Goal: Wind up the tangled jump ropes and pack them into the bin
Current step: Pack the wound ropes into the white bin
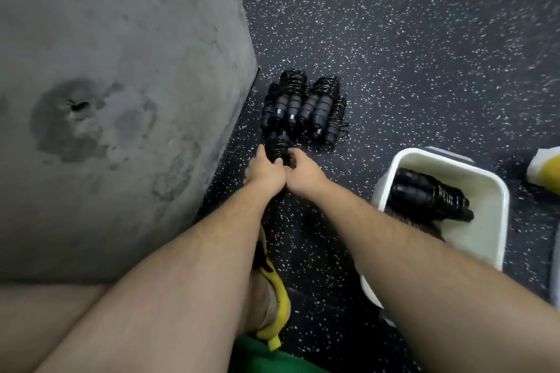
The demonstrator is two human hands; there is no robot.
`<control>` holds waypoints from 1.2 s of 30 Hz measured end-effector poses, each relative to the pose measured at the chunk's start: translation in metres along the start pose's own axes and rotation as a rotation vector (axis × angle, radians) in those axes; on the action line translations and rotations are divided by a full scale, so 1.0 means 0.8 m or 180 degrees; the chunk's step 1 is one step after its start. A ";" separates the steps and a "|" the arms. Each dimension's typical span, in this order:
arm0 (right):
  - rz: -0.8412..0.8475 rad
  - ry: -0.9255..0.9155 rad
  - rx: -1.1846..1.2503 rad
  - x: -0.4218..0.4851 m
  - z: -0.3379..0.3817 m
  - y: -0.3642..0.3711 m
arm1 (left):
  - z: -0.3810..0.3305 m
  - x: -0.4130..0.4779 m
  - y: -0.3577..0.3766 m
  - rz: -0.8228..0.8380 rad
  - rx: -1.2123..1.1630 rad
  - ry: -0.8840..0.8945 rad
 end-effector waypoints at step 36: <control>-0.1080 -0.0046 -0.2429 -0.239 -0.168 -0.250 | -0.149 -0.205 0.092 0.0910 0.0979 0.2437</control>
Point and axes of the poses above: each hand's wrist, its own x-axis towards the middle knuckle, its own y-axis out of the palm, z = x × y, the point moved 9 cm from there along x, towards the middle knuckle, and after that the axes turned 1 degree about -z, right-handed, at the moved point
